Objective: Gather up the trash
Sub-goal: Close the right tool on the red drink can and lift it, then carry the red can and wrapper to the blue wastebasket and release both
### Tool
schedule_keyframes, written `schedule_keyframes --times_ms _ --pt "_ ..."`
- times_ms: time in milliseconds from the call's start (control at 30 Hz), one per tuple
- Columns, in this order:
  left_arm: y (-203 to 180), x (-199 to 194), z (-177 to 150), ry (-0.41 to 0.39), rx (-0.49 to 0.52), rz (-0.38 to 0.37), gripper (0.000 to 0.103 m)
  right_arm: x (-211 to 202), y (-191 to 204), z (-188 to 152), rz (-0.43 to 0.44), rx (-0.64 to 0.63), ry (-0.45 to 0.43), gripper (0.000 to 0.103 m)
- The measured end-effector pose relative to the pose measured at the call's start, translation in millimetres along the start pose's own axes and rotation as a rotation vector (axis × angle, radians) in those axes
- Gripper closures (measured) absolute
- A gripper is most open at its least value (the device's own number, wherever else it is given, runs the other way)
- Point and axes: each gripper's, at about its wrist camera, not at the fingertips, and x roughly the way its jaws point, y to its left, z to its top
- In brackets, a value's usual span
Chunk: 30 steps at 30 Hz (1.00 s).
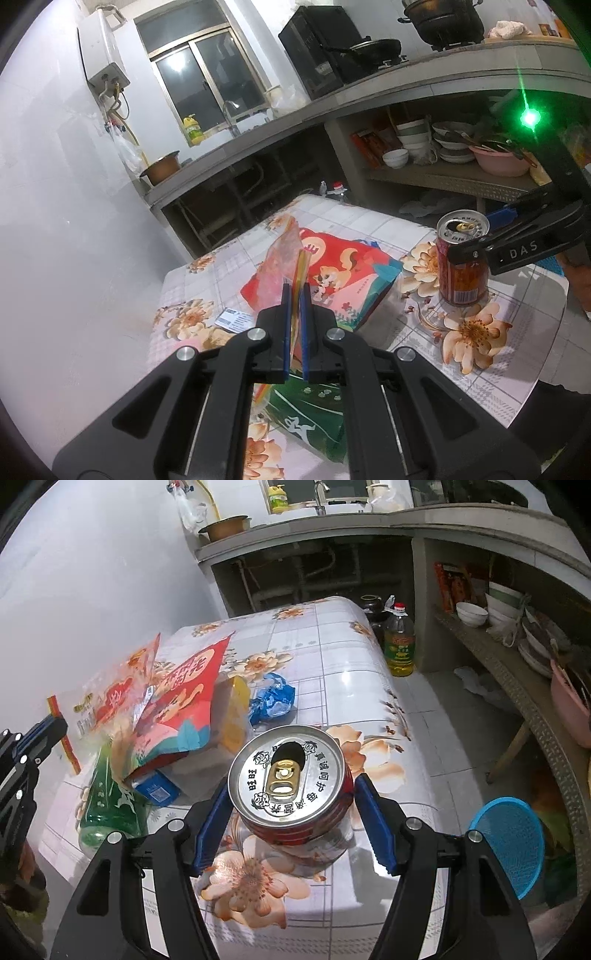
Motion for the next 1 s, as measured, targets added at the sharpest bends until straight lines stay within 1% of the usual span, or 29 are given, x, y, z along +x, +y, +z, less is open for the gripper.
schedule_keyframes --times_ms 200,400,600,667,800,900,1000 --pt "5 -9 5 -0.021 -0.002 0.029 0.100 2 5 0 0.000 -0.011 -0.012 0.038" --pt "11 -22 12 -0.053 -0.011 0.060 0.100 -4 7 -3 0.008 -0.012 -0.038 0.039" --pt "14 -37 24 -0.103 -0.039 0.052 0.100 -24 3 0 0.009 -0.003 -0.093 0.039" --pt "12 -42 32 -0.128 -0.047 0.032 0.100 -35 -2 1 0.006 0.006 -0.117 0.039" --pt "2 -49 51 -0.176 -0.057 -0.041 0.100 -62 -18 1 -0.019 0.042 -0.180 0.039" --pt "-15 -47 74 -0.217 -0.052 -0.141 0.100 -82 -37 -1 -0.055 0.077 -0.219 0.039" --pt "-33 -37 98 -0.237 -0.059 -0.254 0.100 -104 -65 -8 -0.121 0.126 -0.250 0.039"
